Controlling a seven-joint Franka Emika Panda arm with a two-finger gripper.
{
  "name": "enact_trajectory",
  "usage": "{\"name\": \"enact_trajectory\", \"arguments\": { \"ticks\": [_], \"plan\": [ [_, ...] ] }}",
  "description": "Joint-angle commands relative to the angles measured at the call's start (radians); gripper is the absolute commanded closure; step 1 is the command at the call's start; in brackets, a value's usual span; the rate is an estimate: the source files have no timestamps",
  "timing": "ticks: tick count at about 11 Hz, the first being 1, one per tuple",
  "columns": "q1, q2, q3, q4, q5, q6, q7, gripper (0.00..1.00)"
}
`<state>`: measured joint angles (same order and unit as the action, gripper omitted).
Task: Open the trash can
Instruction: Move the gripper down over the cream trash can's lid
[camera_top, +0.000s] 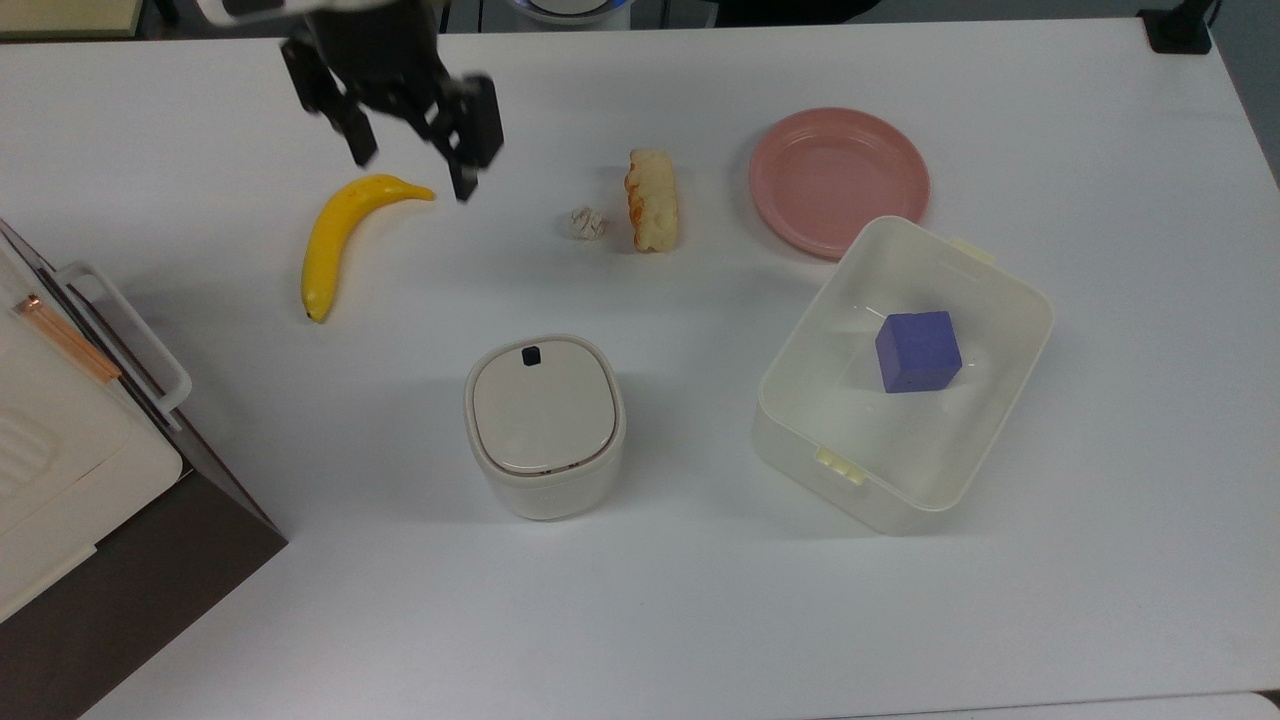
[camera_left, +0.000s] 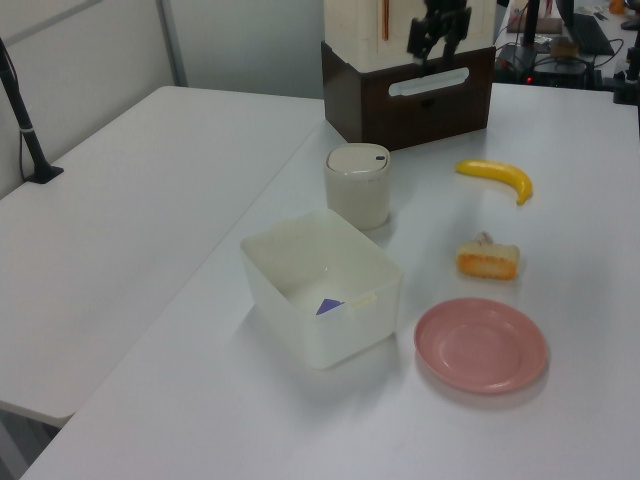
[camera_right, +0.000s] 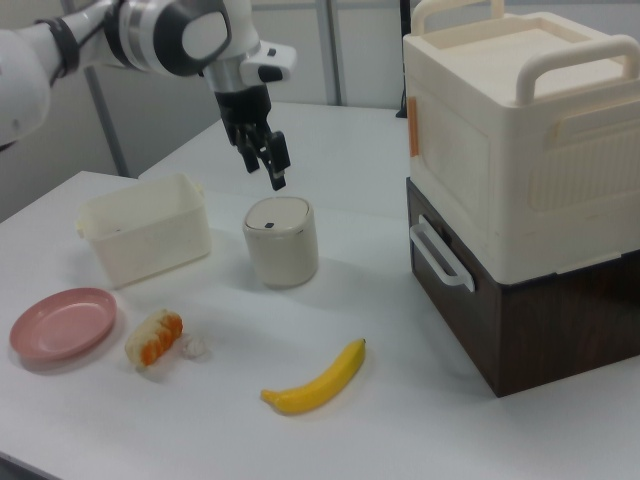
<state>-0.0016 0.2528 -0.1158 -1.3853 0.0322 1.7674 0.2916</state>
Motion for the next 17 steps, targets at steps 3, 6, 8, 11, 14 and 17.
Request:
{"name": "enact_trajectory", "arguments": {
  "ticks": [3,6,8,11,14,17],
  "plan": [
    [0.083,0.149,-0.007,0.089,-0.075,0.115,0.227,1.00],
    [0.124,0.242,-0.007,0.123,-0.106,0.150,0.228,1.00],
    [0.153,0.290,-0.005,0.123,-0.149,0.207,0.230,1.00],
    [0.152,0.312,0.014,0.112,-0.172,0.233,0.228,1.00],
    [0.152,0.309,0.019,0.091,-0.204,0.234,0.230,1.00],
    [0.155,0.306,0.021,0.083,-0.216,0.234,0.231,1.00]
  ]
}}
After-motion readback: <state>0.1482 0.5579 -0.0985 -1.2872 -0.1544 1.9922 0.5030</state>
